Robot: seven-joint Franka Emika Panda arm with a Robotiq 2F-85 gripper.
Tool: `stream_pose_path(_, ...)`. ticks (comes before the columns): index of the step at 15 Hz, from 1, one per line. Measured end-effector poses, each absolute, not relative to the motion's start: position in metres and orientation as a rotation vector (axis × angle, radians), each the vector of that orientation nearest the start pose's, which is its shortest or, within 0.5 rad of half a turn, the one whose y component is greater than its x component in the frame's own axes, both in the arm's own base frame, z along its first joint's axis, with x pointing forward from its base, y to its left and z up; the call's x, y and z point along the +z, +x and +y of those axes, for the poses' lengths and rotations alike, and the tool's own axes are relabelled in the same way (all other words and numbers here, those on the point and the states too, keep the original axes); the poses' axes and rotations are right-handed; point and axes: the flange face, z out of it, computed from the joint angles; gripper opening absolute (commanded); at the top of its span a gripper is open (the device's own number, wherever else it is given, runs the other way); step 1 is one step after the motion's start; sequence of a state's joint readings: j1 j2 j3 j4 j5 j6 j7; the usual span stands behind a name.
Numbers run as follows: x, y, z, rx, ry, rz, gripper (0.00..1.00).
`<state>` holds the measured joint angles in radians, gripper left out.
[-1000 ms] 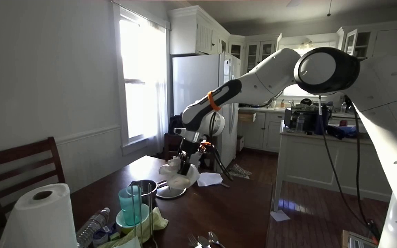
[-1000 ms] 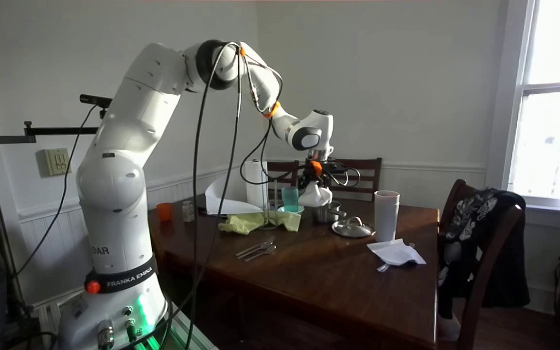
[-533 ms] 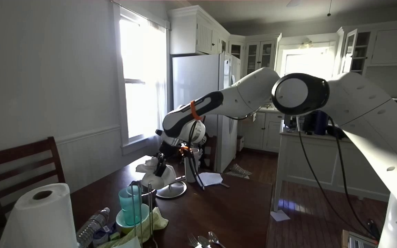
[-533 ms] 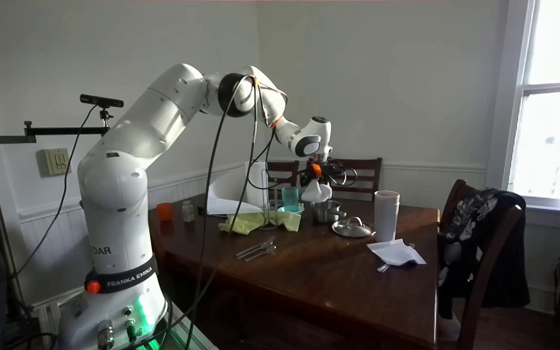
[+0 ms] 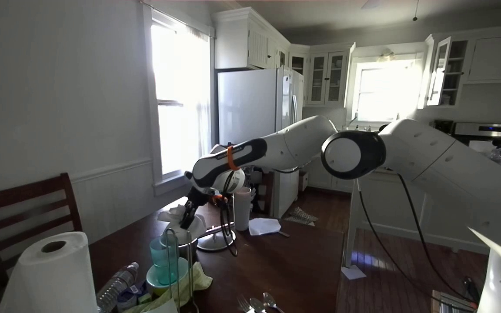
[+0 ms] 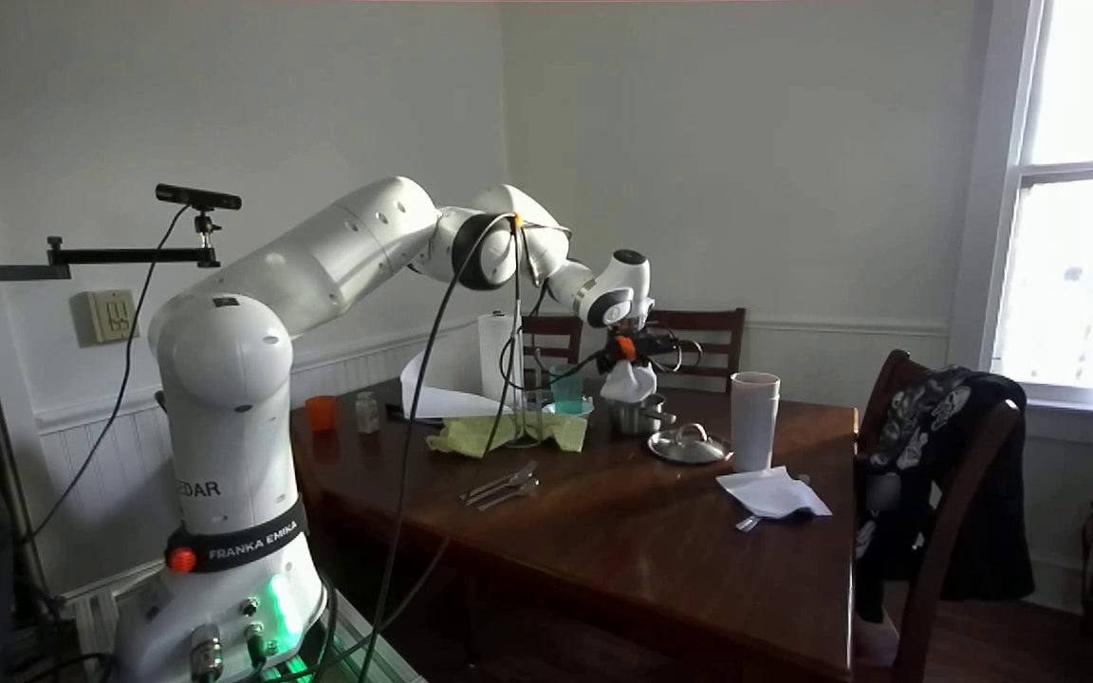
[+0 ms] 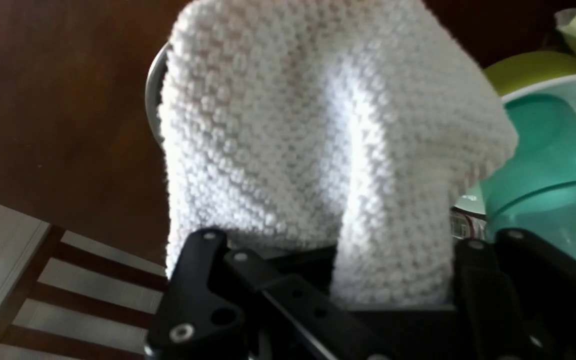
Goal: Fold the white cloth, then put it in the pot
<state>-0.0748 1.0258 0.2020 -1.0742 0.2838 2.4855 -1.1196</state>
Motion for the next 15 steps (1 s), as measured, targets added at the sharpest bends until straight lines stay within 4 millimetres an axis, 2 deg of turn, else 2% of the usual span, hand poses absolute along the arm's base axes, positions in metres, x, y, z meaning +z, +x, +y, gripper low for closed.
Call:
stream_pose_path(1, 0.241, 0.811, 0.039, -0.782, -2.605, -1.301, 0.26)
stream_pose_path(4, 0.231, 0.819, 0.041, -0.795, -2.619, -1.318, 0.45)
stream_pose_path(7, 0.234, 0.822, 0.042, -0.788, -2.635, -1.339, 0.66)
stream_pose_path(10, 0.250, 0.826, 0.041, -0.792, -2.662, -1.371, 0.88)
stream_pose_path(12, 0.269, 0.827, 0.036, -0.801, -2.699, -1.413, 0.99)
stream_pose_path(13, 0.280, 0.828, 0.033, -0.797, -2.728, -1.432, 1.00)
stream_pose_path(15, 0.300, 0.823, 0.021, -0.681, -2.803, -1.434, 1.00)
